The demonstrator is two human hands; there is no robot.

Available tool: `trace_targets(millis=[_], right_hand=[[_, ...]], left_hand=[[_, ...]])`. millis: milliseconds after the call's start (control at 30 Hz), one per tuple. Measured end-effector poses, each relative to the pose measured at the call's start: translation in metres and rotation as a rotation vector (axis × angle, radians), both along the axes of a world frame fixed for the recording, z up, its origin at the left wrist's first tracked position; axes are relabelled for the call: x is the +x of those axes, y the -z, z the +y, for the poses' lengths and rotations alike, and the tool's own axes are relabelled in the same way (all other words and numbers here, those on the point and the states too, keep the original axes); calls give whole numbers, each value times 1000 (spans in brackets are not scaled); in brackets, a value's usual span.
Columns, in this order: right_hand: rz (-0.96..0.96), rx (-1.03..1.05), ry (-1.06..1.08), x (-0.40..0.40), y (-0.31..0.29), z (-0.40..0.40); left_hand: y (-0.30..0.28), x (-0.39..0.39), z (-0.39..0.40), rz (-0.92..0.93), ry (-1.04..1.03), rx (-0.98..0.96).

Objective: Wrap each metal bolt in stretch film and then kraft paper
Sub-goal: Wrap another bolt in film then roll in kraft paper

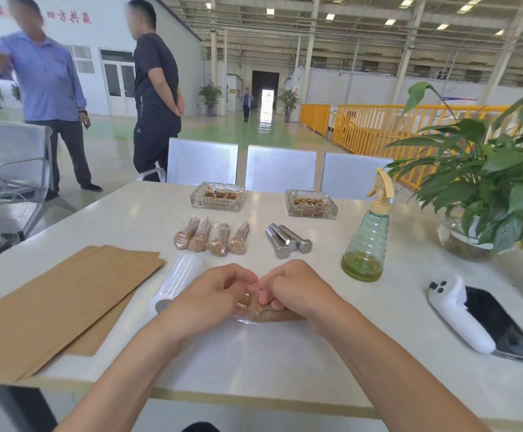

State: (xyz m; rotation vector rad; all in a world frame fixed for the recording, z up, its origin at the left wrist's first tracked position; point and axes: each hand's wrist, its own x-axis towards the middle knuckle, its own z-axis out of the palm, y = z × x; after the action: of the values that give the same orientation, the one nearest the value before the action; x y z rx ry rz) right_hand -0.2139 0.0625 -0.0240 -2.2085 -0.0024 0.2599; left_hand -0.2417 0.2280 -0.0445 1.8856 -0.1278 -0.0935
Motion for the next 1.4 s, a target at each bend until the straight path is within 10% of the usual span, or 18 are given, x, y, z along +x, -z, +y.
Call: trace_targets(millis=[400,633,1400], right_hand=[[-149,-31,-53,2,14,-6],[-549,-335,-173,-10,27,-23],[-683,-395,-181,-21,50,-25]], left_hand=[[11,1,-13,-170,-153,233],[10,3,-13,-125,-184,245],[14,3,-12,-136,-258,130]])
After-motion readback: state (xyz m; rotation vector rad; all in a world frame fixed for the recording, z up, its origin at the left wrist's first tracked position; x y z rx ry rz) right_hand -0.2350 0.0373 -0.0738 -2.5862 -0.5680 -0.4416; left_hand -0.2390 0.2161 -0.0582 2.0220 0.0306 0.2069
